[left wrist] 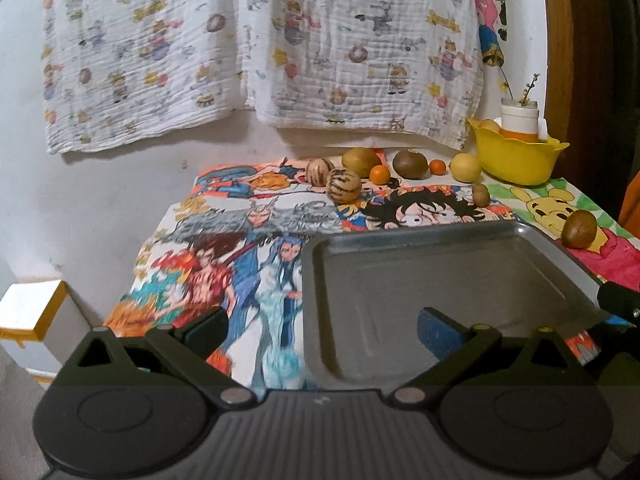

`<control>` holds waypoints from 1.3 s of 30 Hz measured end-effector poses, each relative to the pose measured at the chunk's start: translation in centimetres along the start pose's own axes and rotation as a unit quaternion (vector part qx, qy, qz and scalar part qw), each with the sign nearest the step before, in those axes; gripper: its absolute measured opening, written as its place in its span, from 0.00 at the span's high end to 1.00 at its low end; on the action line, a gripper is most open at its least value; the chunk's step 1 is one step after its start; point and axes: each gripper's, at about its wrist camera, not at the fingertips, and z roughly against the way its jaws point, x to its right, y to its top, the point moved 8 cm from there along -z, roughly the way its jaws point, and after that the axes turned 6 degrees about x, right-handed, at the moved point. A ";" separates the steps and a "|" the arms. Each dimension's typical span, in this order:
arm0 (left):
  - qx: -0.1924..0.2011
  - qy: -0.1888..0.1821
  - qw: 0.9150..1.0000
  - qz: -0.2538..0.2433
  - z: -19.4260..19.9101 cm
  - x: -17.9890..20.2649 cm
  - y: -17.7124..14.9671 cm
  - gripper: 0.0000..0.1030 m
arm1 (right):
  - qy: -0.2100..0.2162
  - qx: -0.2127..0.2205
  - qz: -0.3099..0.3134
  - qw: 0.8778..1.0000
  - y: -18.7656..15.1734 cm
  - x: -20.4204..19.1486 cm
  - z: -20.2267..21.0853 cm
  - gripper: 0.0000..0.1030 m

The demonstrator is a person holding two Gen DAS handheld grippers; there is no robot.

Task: Organize fruits
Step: 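Grasp the large brown fruit with the right gripper while the left grasps a nut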

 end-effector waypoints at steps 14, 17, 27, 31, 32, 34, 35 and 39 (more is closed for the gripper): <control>-0.024 -0.072 0.996 -0.053 -9.7 4.8 5.7 0.00 | -0.085 -0.003 0.043 0.995 2.1 4.2 -7.2 0.00; -0.027 -0.100 0.992 -0.066 -11.3 6.7 6.7 0.00 | -0.109 -0.014 0.032 0.993 2.8 5.5 -8.6 0.00; -0.042 -0.192 0.973 -0.119 -16.2 13.1 9.7 0.01 | -0.179 -0.077 0.002 0.981 3.3 8.7 -12.4 0.00; -0.059 -0.217 0.968 -0.107 -18.7 14.7 10.4 0.01 | -0.197 -0.090 -0.002 0.976 3.3 9.4 -13.7 0.01; -0.063 -0.220 0.968 -0.104 -19.4 15.1 10.5 0.01 | -0.201 -0.096 -0.003 0.975 3.2 9.6 -14.0 0.01; -0.070 -0.225 0.966 -0.103 -20.7 15.9 10.7 0.01 | -0.208 -0.105 -0.010 0.972 3.1 10.1 -14.5 0.01; -0.075 -0.228 0.965 -0.104 -21.3 16.4 10.7 0.01 | -0.209 -0.109 -0.012 0.972 3.0 10.3 -14.7 0.01; -0.092 -0.237 0.961 -0.112 -23.6 18.0 10.4 0.01 | -0.207 -0.129 -0.022 0.970 2.7 10.7 -15.5 0.02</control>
